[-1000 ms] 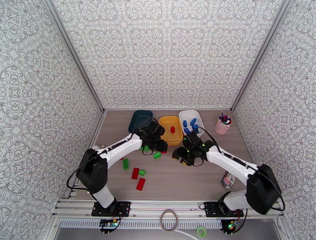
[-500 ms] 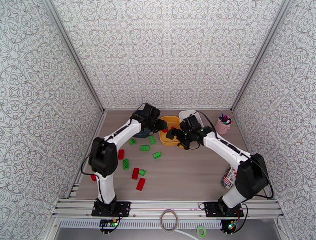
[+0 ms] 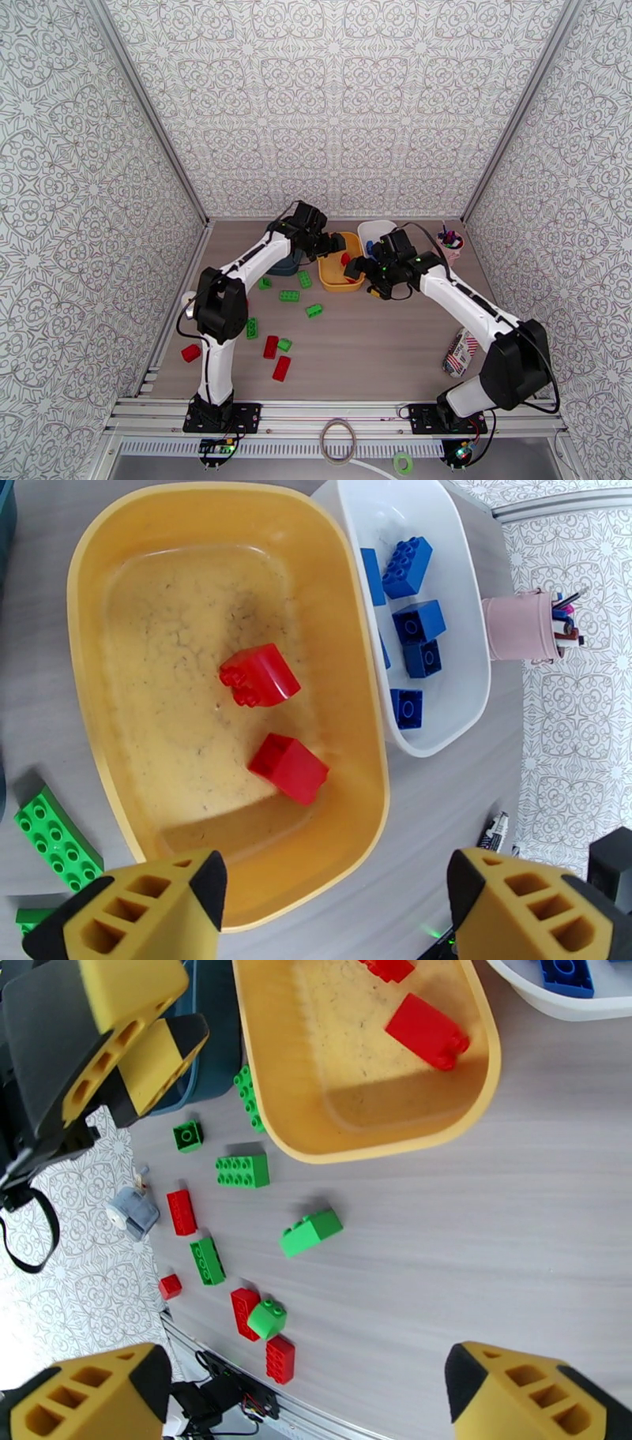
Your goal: Sort the legos into containers by color
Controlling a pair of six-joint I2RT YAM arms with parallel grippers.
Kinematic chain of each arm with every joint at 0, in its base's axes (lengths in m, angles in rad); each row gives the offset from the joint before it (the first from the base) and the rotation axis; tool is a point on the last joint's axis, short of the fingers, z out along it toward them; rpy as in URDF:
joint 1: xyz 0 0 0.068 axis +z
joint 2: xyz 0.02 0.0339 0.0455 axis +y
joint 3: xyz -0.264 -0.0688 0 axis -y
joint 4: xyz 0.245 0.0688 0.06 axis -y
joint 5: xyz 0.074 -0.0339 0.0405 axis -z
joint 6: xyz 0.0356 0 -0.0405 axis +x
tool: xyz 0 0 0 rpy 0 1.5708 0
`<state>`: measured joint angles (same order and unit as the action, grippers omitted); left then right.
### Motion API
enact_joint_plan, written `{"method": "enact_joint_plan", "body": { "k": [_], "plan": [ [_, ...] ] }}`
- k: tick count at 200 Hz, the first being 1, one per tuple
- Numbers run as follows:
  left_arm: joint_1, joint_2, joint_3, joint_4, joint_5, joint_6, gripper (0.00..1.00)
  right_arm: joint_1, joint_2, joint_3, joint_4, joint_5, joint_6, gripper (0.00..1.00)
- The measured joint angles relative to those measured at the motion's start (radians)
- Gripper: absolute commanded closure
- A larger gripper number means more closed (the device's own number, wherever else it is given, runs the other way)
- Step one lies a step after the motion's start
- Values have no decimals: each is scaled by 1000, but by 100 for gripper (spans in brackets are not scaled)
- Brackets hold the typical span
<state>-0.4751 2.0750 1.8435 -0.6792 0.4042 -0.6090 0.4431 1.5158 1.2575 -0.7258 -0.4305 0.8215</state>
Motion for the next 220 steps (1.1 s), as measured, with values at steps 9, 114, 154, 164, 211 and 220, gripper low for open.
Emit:
{"method": "enact_joint_plan", "body": {
  "k": [9,114,154,164,211,220],
  "plan": [
    [-8,-16,-6,-17,-24,10,19,0,-5,-7,-15,6,-8,7],
    [-109,-712,-597,-216,-386,-34,1,296,-16,-62,-110,146,-21,8],
    [-224,-874,-834,-314,-471,-170,1,444,-17,-145,-86,186,47,8],
    [-266,-906,-884,-329,-485,-212,1,476,-19,-169,-73,193,68,8],
    [-433,-973,-1087,-323,-510,-396,6,581,-54,-275,-36,222,172,14],
    [-449,-975,-1124,-311,-510,-424,7,591,-70,-289,-33,229,187,16]
  ]
}}
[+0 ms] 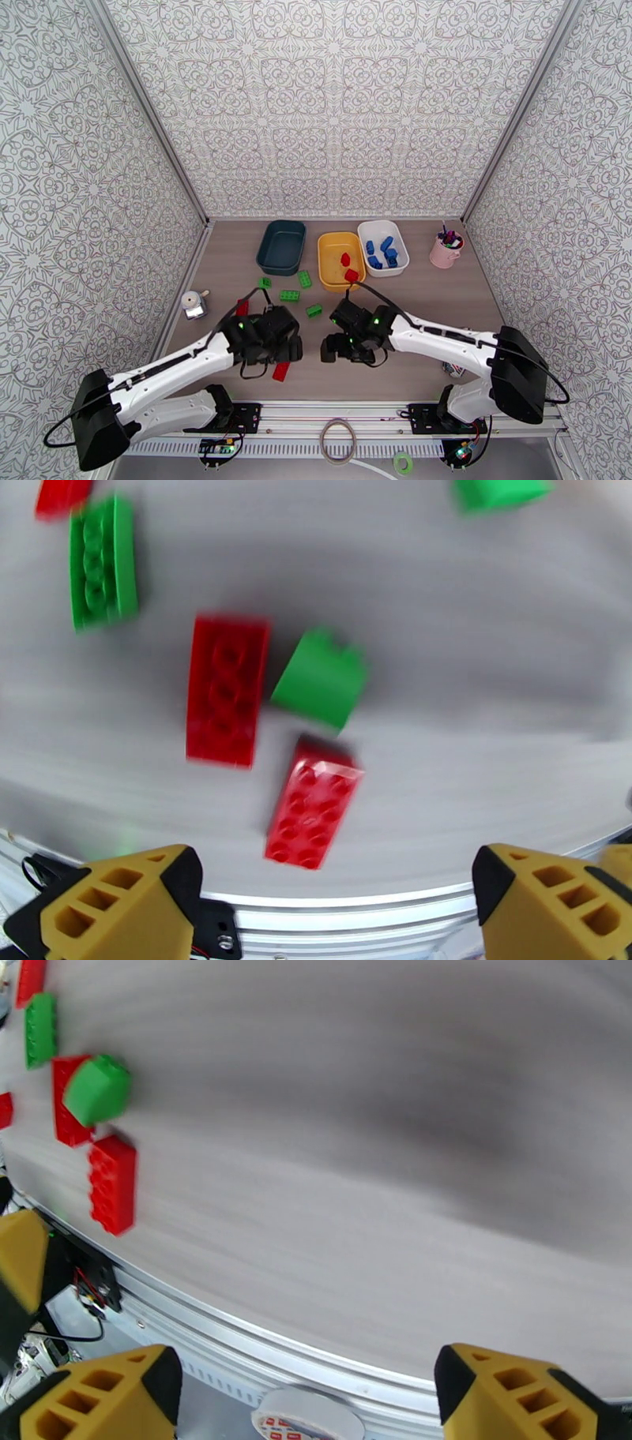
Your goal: Sort the legos into containers by color
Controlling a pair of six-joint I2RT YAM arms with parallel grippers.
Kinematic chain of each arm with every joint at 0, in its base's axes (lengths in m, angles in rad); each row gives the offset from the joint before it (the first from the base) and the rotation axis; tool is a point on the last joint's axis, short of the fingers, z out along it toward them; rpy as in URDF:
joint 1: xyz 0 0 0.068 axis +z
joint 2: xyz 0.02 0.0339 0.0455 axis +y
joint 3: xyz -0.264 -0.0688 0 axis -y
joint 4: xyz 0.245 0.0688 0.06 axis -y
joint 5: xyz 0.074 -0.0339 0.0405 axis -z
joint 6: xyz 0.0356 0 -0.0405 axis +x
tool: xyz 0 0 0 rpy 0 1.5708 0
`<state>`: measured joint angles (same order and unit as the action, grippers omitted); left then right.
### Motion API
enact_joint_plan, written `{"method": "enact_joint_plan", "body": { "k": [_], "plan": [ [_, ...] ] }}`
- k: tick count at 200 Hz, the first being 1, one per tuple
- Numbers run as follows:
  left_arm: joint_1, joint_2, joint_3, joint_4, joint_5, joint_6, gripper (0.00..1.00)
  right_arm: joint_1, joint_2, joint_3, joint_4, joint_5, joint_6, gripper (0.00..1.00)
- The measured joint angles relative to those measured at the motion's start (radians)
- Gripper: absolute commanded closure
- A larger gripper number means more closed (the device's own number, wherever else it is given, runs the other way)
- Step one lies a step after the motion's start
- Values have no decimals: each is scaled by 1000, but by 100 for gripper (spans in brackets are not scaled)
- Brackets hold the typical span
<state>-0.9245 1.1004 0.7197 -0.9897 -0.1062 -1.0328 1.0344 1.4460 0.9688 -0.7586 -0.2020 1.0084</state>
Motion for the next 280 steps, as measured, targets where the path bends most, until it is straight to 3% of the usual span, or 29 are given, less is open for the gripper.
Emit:
{"method": "enact_joint_plan", "body": {
  "k": [89,127,202,280],
  "plan": [
    [-26,57,-153,168,39,-70,17,8,-209,-127,4,48,103,20],
    [-28,137,-155,235,60,-61,32,8,-217,-130,-3,61,114,20],
    [-76,215,-113,201,29,-39,62,8,-269,-138,-21,87,123,21],
    [-191,215,13,243,76,-29,69,-23,-301,-196,-18,85,130,21]
  ]
}}
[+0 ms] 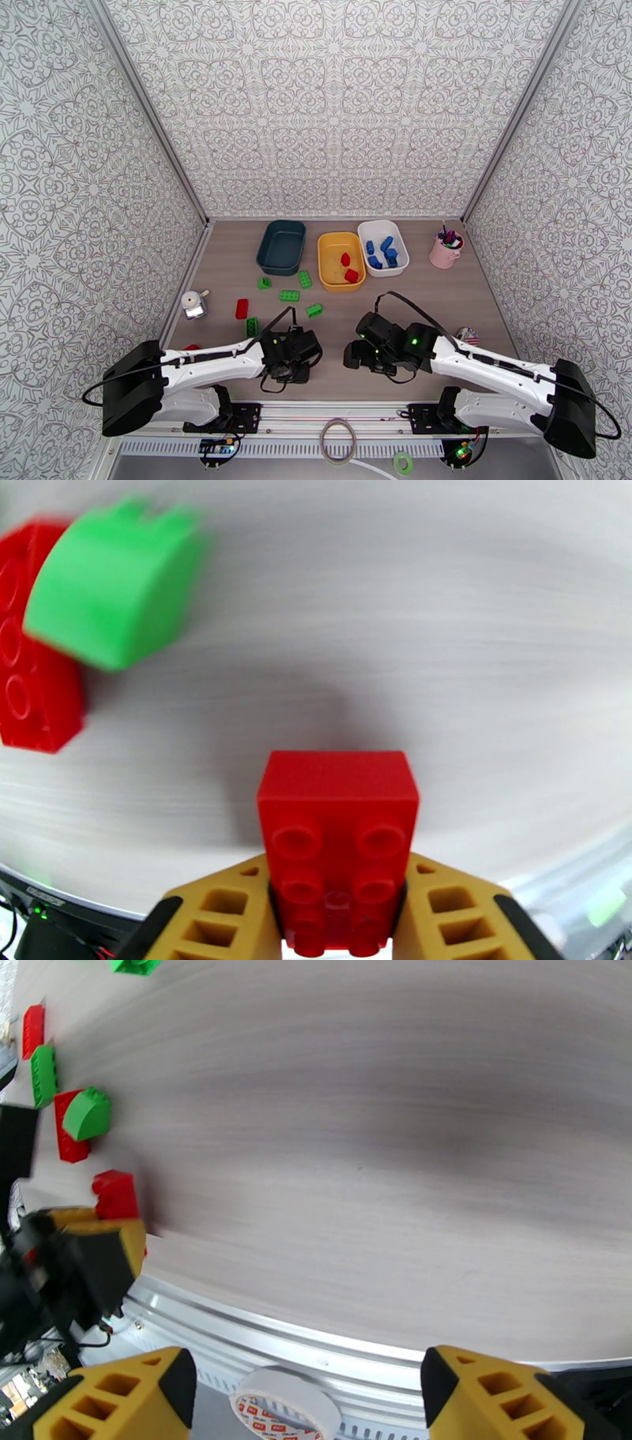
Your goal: Sort the legos into containers by color
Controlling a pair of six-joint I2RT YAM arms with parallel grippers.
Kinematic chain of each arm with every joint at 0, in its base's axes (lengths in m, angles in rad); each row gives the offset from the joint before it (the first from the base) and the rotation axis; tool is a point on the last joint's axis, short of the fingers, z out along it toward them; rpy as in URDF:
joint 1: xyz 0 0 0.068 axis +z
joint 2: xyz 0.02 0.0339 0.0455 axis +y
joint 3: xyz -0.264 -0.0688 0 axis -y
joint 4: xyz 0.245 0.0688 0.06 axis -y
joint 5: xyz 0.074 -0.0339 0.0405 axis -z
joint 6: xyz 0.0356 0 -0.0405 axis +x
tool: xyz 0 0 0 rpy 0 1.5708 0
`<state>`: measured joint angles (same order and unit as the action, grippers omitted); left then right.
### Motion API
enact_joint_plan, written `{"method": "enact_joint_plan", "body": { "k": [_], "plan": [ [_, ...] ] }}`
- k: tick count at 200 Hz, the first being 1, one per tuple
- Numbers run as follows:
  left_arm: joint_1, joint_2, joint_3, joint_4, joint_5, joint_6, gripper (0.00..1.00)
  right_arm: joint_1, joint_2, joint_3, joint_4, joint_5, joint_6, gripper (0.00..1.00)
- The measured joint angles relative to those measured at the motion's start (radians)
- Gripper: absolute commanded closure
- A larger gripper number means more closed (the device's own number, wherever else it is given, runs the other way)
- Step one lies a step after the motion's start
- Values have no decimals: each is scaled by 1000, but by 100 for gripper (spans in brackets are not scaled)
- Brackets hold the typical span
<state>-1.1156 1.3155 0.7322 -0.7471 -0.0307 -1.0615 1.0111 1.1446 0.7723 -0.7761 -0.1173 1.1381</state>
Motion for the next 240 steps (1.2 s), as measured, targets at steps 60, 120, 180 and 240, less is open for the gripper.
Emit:
{"method": "enact_joint_plan", "body": {
  "k": [60,120,180,240],
  "plan": [
    [111,-12,94,120,117,76,71,-132,0,-36,142,-118,0,21],
    [357,52,198,231,294,164,71,-314,10,-42,345,-283,18,21],
    [526,284,477,246,414,261,71,-443,142,69,402,-383,6,21],
    [589,580,851,170,430,340,69,-528,254,326,293,-393,-103,19]
  ]
}}
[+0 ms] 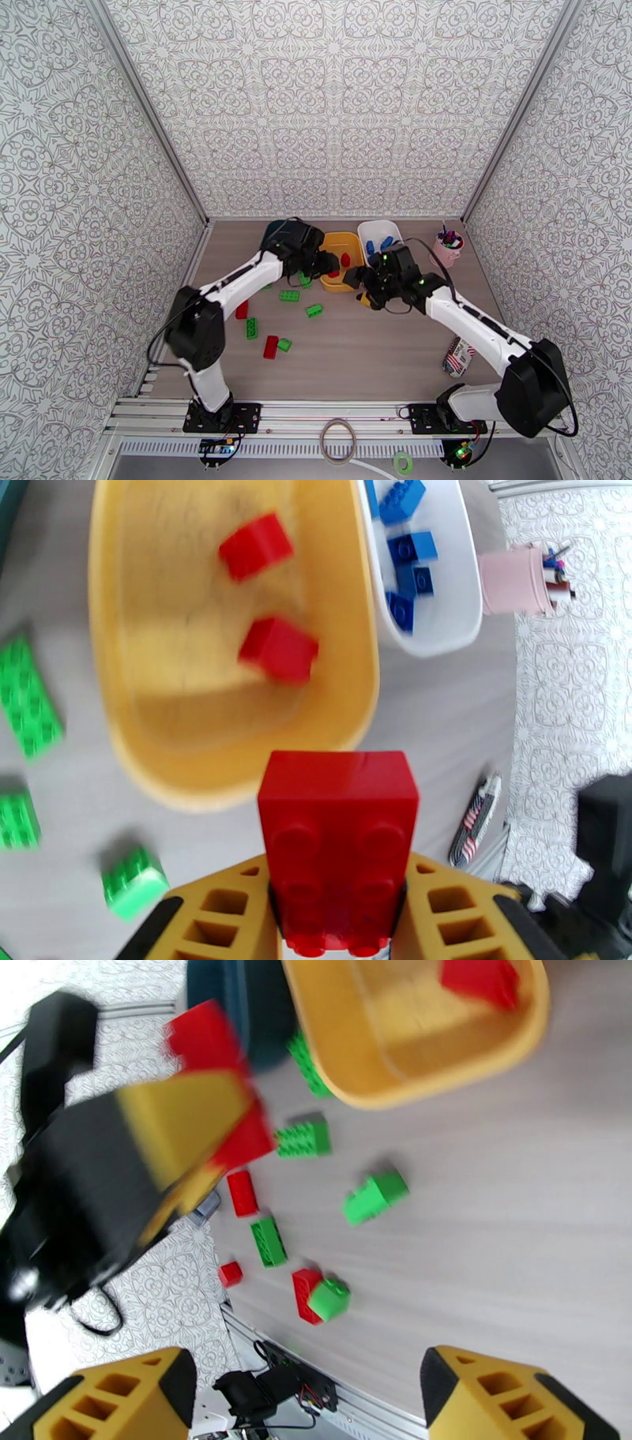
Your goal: Sort the legos into containers by color
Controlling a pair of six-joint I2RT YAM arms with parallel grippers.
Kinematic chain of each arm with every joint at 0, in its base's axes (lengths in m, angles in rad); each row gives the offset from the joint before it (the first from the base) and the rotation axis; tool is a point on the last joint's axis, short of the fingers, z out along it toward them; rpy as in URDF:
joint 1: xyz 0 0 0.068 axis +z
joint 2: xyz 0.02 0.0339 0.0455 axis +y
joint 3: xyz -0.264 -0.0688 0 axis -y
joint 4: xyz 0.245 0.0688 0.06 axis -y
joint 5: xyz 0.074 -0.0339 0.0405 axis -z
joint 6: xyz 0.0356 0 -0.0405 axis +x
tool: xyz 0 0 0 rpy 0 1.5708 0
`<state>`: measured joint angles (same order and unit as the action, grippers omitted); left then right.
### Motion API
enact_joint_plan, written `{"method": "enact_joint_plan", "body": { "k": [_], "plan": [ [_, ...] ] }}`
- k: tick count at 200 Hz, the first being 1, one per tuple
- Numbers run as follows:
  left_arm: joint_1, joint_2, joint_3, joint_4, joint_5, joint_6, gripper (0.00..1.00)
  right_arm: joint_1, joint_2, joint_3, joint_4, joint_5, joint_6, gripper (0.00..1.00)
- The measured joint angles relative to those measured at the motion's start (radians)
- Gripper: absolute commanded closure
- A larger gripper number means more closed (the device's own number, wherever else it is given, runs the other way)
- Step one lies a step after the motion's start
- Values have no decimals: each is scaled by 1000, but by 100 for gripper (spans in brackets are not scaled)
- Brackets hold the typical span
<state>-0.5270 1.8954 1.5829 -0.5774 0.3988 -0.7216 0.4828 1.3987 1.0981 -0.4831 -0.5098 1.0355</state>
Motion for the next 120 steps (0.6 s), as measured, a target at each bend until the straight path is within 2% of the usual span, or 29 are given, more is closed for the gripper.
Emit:
{"method": "enact_joint_plan", "body": {
  "k": [14,31,45,82,120],
  "plan": [
    [9,64,82,-37,-2,19,60,-17,13,31,-30,1,-30,19],
    [17,134,179,-83,-3,52,34,-35,23,46,-64,1,-56,18],
    [21,172,239,-117,-7,75,23,-50,26,48,-95,4,-77,17],
    [21,187,303,-182,-19,117,21,-70,27,69,-191,34,-136,16],
    [11,161,296,-225,-80,155,20,-71,36,101,-275,66,-201,16]
  ]
}}
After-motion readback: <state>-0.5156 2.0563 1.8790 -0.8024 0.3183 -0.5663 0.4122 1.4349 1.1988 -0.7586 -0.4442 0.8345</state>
